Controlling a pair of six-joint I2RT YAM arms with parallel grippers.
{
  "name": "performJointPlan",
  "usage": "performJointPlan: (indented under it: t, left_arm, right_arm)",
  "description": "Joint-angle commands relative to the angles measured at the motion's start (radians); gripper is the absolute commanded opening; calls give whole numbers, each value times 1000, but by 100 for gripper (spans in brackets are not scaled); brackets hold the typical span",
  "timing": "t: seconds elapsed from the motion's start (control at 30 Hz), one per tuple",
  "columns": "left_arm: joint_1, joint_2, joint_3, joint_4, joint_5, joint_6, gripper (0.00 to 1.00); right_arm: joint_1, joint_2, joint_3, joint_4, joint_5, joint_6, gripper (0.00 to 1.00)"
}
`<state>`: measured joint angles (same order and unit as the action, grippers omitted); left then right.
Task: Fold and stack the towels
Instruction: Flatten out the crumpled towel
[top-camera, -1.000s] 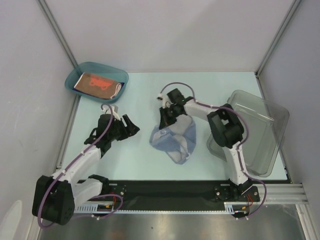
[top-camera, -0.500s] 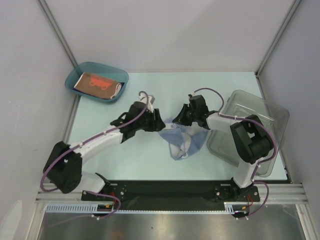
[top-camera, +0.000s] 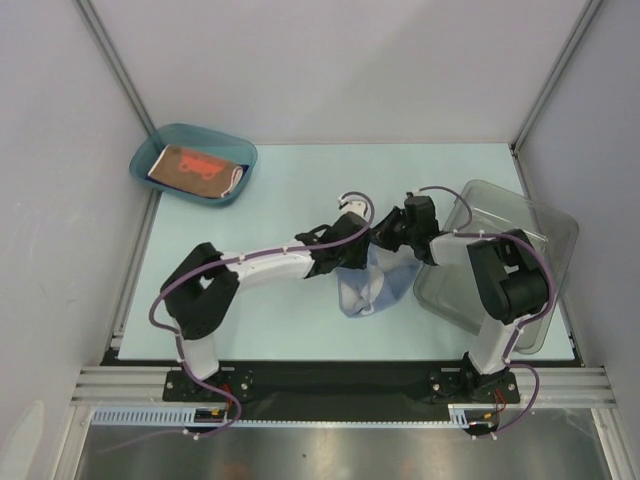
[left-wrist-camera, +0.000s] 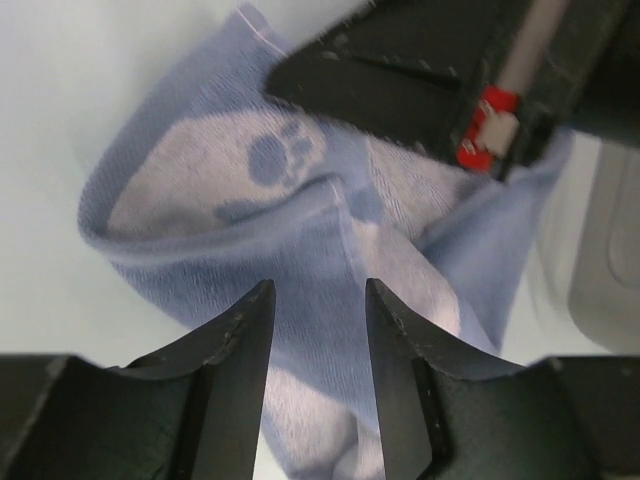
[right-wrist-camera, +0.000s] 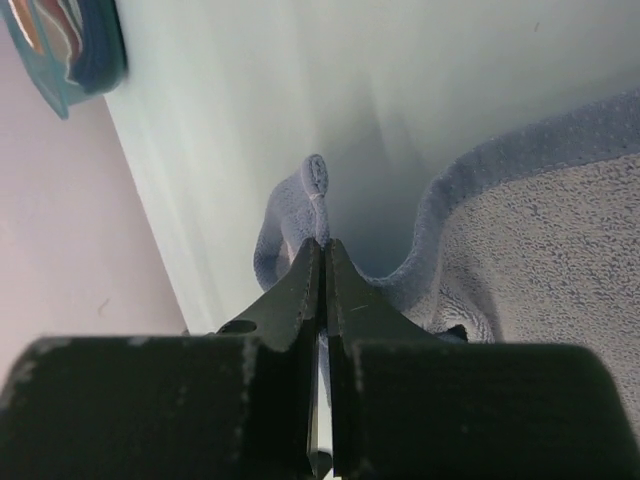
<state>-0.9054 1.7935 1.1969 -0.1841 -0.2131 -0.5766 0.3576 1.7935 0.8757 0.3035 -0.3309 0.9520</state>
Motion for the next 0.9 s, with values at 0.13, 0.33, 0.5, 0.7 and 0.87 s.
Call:
performJointPlan:
  t: [0.13,0.33,0.5,0.7,0.87]
  left_arm:
    - [-26,119,99,21,-101,-8,53]
    - [-39,191,132,20,-115,9,55]
    - [-44,253,191,-18,-132,11,57]
    - [-44,264,216,-92,-150,3,1]
    - [-24,132,149,-130,-143,23,4]
  right_arm:
    - [-49,35,-53,172,-75,74,0]
    - [-65,55,-70,195,-86,73,0]
    - [-68,87,-69,221,-102,82,0]
    - [-77,92,-55,195,-112,38,0]
    - [-111,83,-29,132,-128,-10,0]
